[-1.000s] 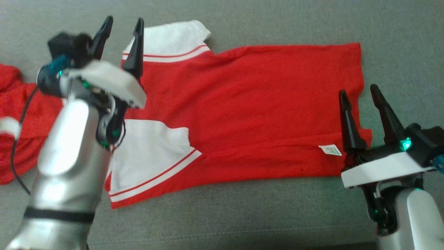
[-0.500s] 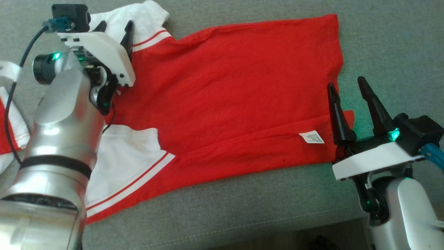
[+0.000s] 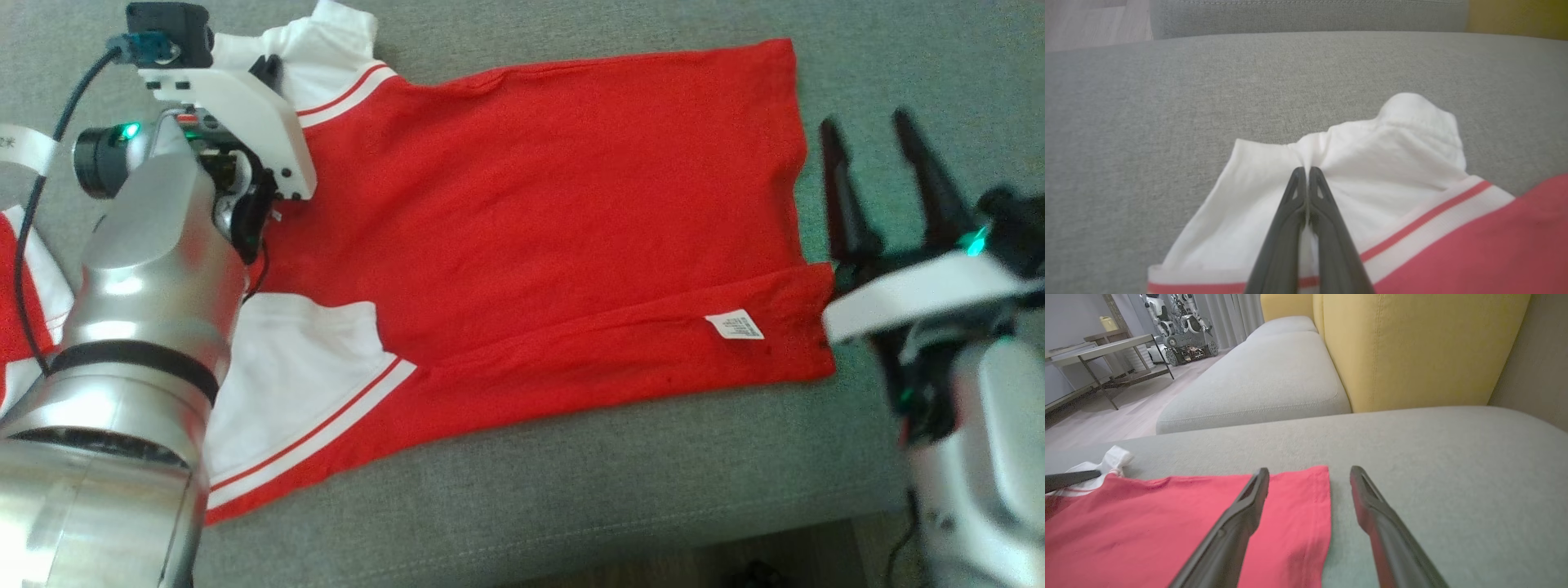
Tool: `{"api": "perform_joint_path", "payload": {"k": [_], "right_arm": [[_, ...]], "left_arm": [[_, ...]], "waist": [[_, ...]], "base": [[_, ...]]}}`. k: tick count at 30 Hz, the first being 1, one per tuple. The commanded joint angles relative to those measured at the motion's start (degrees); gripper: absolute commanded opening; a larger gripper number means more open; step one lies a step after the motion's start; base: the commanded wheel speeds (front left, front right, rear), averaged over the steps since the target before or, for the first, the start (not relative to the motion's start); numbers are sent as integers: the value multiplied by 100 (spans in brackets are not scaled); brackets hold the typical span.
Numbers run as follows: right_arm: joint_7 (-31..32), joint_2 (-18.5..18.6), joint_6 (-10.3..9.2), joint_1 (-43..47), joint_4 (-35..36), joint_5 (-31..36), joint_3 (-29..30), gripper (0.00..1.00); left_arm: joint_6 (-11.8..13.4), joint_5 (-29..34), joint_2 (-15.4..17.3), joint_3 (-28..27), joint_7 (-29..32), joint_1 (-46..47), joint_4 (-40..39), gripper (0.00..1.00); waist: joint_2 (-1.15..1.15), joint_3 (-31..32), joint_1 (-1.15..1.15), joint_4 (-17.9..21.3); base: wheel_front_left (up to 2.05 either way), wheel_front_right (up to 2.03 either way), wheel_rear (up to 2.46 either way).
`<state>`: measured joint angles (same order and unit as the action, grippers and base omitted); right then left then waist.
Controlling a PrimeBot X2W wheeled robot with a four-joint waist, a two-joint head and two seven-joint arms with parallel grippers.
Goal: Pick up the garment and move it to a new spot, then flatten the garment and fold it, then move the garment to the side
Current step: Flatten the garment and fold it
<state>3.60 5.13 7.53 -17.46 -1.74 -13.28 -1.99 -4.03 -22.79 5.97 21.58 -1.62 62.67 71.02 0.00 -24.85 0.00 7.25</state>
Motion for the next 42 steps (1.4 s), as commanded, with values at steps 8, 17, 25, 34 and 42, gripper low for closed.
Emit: {"api": "perform_joint_path", "payload": {"k": [8,17,25,34,42], "right_arm": [[504,652,-4,-1375,-1226,-274,-7,100],[1018,1010,-4,-2416,-3214,-752,-667,100],[972,1108,-4,-2901,-4045,-1196,-1162,0],[337,1372,-4,-2857,-3744,-1639,-1525,0],[93,1610,-4,-2408,-2896,-1862,-1621,0]], "left_arm": [[-59,-27,3,-23,-455,241,17,0],[-133,-98,-195,85,-856,305,71,0],[-138,-104,-254,189,-1196,350,0,0],[30,-22,-13,-34,-1335,-40,-1182,0],[277,255,203,-396,-1337,-1162,-3023,0]], "waist": [[0,81,0,-280],[0,39,0,-566],[0,17,0,-671],[0,44,0,-687],[0,-6,0,-650]], "base": [[0,0,0],[0,0,0],[0,0,0],[0,0,0],[0,0,0]]}}
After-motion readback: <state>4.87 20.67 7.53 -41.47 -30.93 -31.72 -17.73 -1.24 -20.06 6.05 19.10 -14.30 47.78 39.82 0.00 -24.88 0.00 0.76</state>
